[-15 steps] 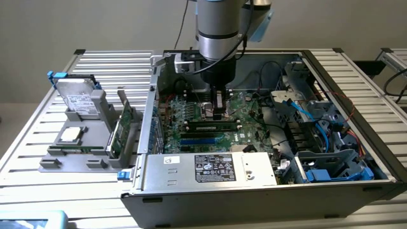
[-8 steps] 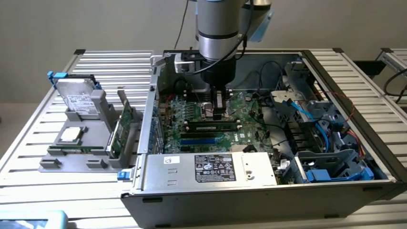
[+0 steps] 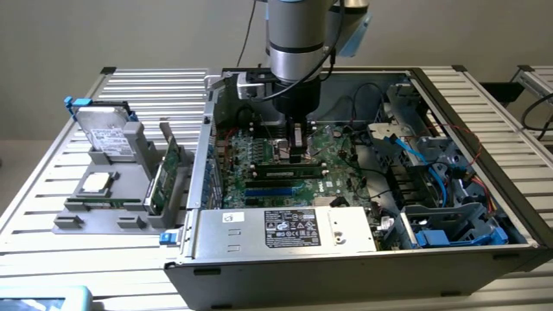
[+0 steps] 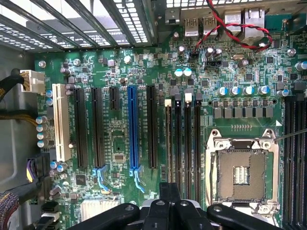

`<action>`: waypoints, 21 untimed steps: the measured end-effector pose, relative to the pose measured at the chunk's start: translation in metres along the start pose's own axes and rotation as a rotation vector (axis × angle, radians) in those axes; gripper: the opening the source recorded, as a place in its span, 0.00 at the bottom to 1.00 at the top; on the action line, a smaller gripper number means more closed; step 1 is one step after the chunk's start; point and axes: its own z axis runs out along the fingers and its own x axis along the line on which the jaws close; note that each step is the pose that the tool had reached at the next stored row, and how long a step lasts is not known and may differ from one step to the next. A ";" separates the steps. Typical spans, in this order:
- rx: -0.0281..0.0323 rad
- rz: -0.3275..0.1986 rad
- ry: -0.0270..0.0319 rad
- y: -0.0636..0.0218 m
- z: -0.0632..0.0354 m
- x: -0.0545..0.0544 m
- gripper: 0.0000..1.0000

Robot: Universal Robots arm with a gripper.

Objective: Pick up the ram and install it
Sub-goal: 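Press down the ram until it locks into place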

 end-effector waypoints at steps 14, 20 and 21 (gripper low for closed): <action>-0.0171 0.200 0.0123 0.0000 0.0000 0.000 0.11; -0.0248 0.290 0.0177 0.0000 0.0000 0.000 0.11; -0.0260 0.304 0.0186 0.0000 0.0000 0.000 0.11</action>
